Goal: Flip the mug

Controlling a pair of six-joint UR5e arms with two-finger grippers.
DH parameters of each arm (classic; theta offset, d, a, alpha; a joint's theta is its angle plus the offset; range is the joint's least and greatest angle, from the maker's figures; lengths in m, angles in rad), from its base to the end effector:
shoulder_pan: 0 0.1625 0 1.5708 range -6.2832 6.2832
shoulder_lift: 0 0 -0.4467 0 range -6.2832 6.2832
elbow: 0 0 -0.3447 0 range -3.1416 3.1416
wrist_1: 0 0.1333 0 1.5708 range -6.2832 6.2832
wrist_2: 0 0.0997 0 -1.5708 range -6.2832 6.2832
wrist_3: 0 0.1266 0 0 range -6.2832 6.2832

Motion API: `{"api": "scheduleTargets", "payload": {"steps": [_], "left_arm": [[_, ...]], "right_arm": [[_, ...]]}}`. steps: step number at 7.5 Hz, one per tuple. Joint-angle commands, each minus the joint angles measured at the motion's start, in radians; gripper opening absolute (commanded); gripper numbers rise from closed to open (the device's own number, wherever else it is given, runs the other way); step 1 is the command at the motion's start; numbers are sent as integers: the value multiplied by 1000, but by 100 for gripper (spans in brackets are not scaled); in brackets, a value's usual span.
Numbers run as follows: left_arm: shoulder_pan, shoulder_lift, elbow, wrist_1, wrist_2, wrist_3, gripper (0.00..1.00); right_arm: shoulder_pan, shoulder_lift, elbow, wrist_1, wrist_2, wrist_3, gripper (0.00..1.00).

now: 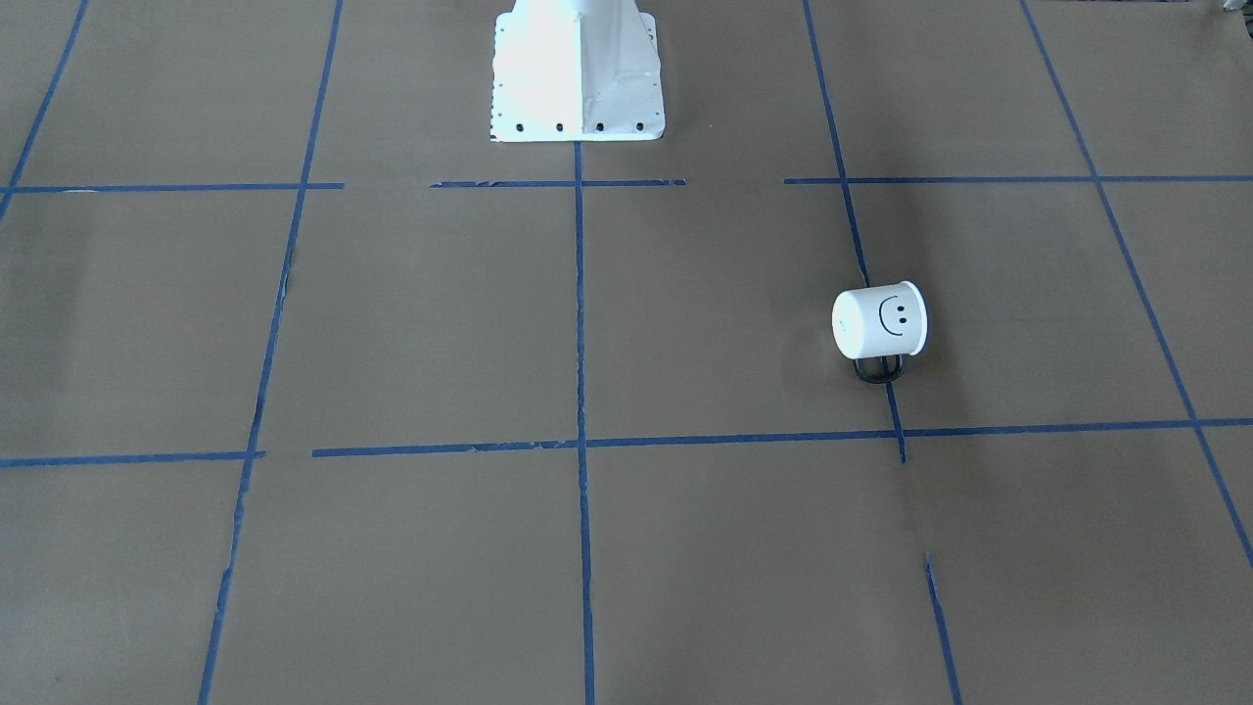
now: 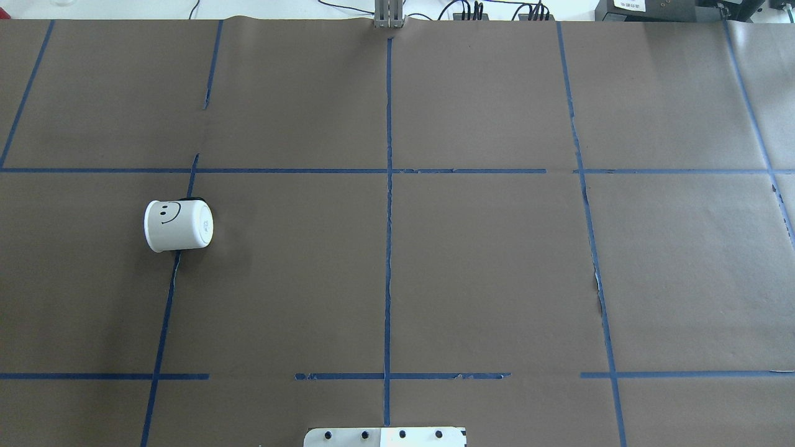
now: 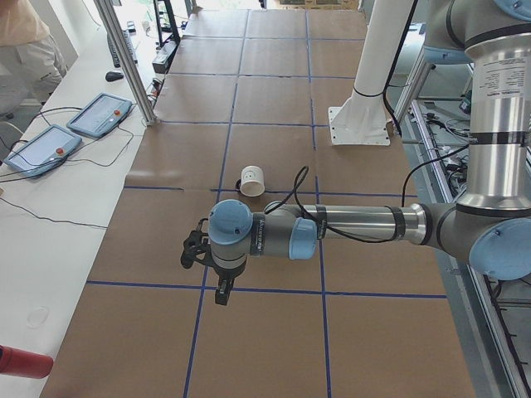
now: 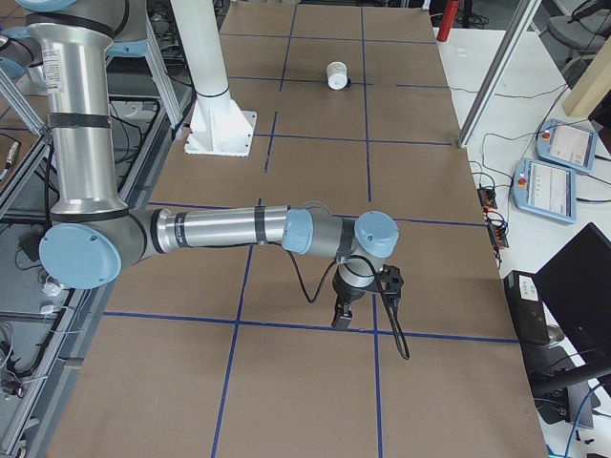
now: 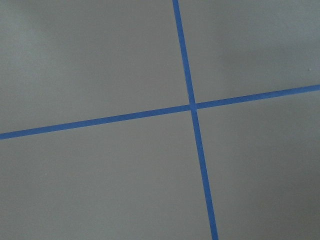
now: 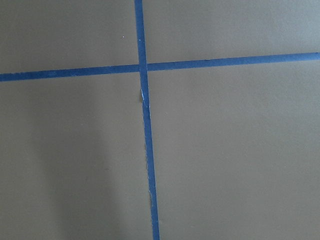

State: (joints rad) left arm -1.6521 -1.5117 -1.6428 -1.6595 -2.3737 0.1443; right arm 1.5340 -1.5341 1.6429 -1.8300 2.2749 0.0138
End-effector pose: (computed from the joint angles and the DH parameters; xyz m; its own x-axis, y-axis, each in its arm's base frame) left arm -0.0767 -0.4216 0.6813 0.7026 0.1587 -0.6936 -0.0205 0.9789 0.2033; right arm 0.0350 -0.4448 0.6818 0.7657 0.0825 0.6379 0.0258 0.9870 -0.1587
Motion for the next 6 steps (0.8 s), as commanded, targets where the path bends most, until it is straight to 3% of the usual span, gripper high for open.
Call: {"api": "scheduleTargets", "payload": {"steps": [1,6], "left_arm": [[3,-5,1,-3,-1,0,100],[20,-33,-25,-8,8,3,100]], "right_arm": [[0,0,0,0,0,0,100],[0,-1,0,0,0,0,100]]}}
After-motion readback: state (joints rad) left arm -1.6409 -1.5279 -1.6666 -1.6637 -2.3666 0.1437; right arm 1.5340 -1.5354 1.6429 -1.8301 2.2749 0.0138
